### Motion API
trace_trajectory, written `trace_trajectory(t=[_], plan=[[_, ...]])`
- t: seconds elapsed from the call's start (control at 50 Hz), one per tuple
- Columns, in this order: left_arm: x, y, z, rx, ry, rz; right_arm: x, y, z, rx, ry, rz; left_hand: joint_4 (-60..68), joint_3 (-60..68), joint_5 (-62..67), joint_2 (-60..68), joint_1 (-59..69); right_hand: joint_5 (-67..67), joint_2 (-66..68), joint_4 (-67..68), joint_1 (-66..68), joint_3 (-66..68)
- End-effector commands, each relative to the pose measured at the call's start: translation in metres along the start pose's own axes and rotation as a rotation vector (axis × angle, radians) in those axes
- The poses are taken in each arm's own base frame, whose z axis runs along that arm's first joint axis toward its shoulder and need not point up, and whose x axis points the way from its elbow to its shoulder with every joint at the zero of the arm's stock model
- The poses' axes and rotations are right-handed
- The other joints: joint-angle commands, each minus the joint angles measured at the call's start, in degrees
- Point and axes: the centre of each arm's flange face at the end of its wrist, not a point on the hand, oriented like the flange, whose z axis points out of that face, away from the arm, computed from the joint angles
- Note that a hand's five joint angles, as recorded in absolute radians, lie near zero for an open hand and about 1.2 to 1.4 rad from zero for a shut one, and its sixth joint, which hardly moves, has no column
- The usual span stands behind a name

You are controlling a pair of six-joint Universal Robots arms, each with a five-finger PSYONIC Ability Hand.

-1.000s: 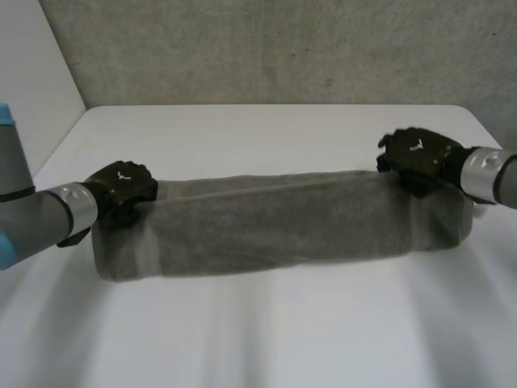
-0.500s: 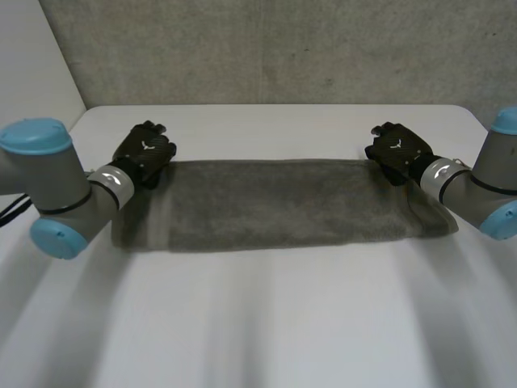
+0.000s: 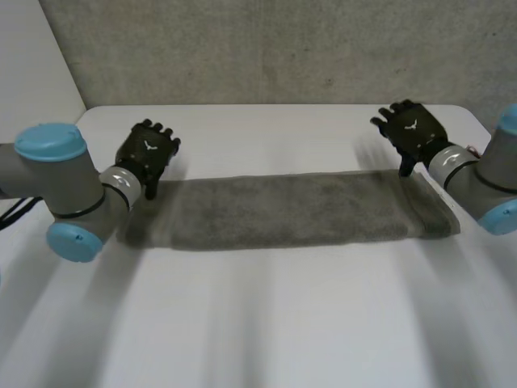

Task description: Fold the towel.

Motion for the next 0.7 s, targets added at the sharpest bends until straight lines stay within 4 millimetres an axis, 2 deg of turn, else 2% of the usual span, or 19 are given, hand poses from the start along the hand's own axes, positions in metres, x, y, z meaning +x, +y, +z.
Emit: trace_trajectory(t=[0.02,0.06,0.1,0.12,0.2,0.22,0.26,0.32,0.36,0.42,0.48,0.7], plan=[[-0.011,-0.019,-0.025,-0.008,-0.037,-0.002,0.012,-0.033,-0.03,0.006,0.005,0.101,-3.0,-2.52,-2.94,-3.58,-4.91,-3.46,-4.55,-0.37,-3.51,-0.37],[-0.008,-0.021,-0.033,-0.013,-0.026,-0.006,0.008,-0.034,-0.038,-0.014,-0.004,0.126,-3.0,-2.52,-2.9,-3.53,-4.87,-3.46,-4.55,-0.37,-3.51,-0.37],[-0.005,-0.032,-0.052,-0.007,-0.014,-0.031,-0.001,-0.028,-0.055,-0.07,-0.033,0.171,-3.0,-2.52,-2.56,-3.2,-4.53,-3.46,-4.55,-0.37,-3.51,-0.37],[-0.005,-0.032,-0.052,-0.007,-0.014,-0.031,-0.001,-0.028,-0.055,-0.071,-0.033,0.171,-3.0,-2.52,-2.56,-3.19,-4.53,-3.46,-4.55,-0.37,-3.51,-0.37],[-0.005,-0.047,-0.083,0.008,-0.004,-0.154,0.012,-0.019,-0.085,-0.162,-0.02,0.209,-3.0,-2.52,-2.56,-3.19,-4.53,-3.46,-4.55,-0.37,-3.51,-0.37],[-0.005,-0.047,-0.083,0.008,-0.004,-0.155,0.012,-0.019,-0.085,-0.163,-0.02,0.209,-3.0,-2.52,-2.56,-3.19,-4.53,-3.46,-4.55,-0.37,-3.51,-0.37],[-0.003,-0.055,-0.1,0.022,0.005,-0.261,0.01,-0.011,-0.098,-0.208,-0.048,0.25,-3.0,-2.52,-2.39,-3.03,-4.36,-3.46,-4.55,-0.37,-3.51,-0.37],[-0.001,-0.059,-0.108,0.027,0.011,-0.315,0.005,-0.004,-0.104,-0.224,-0.083,0.278,-3.0,-2.52,-2.39,-3.03,-4.36,-3.46,-4.55,-0.37,-3.51,-0.37],[0.003,-0.061,-0.118,0.029,0.024,-0.417,0.005,0.002,-0.107,-0.236,-0.091,0.295,-3.0,-2.52,-2.39,-3.03,-4.36,-1.21,-2.31,-0.37,-1.27,-0.37],[0.008,-0.057,-0.123,0.022,0.043,-0.5,0.008,0.013,-0.112,-0.255,-0.086,0.313,-3.0,-2.52,-2.39,-3.03,-4.36,5.69,4.59,-0.37,5.63,-0.37],[0.013,-0.053,-0.123,0.027,0.06,-0.551,0.009,0.021,-0.111,-0.266,-0.085,0.319,-3.0,-2.52,-2.23,-2.86,-4.2,6.38,5.29,-0.37,6.33,-0.37],[0.017,-0.042,-0.121,-0.002,0.063,-0.583,0.001,0.048,-0.103,-0.309,-0.109,0.282,-3.0,-2.52,-2.39,-3.03,-4.36,9.92,8.82,-0.37,9.86,-0.37]])
